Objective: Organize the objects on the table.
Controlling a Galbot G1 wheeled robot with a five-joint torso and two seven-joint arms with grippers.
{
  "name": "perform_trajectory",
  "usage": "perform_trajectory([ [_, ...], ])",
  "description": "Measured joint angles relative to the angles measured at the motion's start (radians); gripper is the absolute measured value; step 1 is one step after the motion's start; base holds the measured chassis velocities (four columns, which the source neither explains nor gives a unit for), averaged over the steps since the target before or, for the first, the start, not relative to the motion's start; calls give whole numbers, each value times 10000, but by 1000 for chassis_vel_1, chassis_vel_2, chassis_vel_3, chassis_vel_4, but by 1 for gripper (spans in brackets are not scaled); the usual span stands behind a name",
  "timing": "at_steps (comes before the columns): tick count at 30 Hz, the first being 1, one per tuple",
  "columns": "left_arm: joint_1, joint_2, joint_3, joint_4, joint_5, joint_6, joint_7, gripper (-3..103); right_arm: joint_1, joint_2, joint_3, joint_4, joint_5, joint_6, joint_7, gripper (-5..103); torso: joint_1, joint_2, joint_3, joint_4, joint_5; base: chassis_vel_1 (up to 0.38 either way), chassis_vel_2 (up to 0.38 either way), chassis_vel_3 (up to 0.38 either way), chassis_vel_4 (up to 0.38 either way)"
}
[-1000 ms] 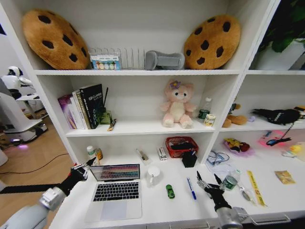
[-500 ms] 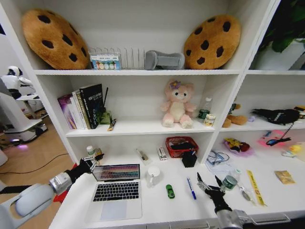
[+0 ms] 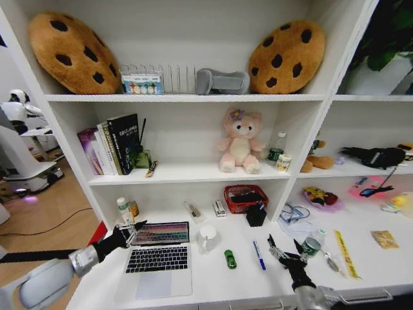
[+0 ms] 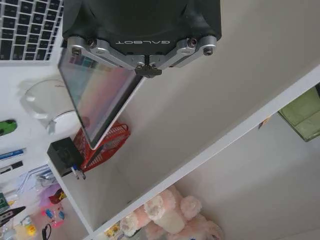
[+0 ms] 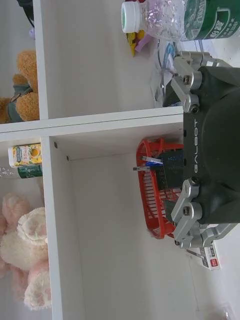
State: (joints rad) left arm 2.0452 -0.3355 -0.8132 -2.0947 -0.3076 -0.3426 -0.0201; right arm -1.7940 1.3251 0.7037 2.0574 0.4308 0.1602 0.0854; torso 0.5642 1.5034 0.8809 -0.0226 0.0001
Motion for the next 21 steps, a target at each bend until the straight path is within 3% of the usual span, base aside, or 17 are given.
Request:
perform_trajectory([
  [5,938,-928,-168,-318,819,-210,-9,0,141,-132,-128,17,71,-84,51,100,0,-1,0,3,-2,0,0,0,0],
  [11,1369,-1398,-344,-631,1017,-214,-46,0,120,-218,-142,50,160,-92,73,100,0,0,0,4,-2,0,0,0,0],
  [16,1492,-740,-1530,-928,29,37,-77,0,41,-274,-83,50,187,-30,74,100,-1,0,0,1,-1,0,0,0,0],
  [18,1519,-37,-2179,-943,-636,210,-78,0,45,-275,-43,49,221,-12,78,100,0,0,1,0,2,0,0,0,0],
  [21,1115,714,-2095,-725,-1110,375,-97,0,57,-253,8,49,264,-11,95,100,0,-1,1,0,-3,0,0,0,0],
])
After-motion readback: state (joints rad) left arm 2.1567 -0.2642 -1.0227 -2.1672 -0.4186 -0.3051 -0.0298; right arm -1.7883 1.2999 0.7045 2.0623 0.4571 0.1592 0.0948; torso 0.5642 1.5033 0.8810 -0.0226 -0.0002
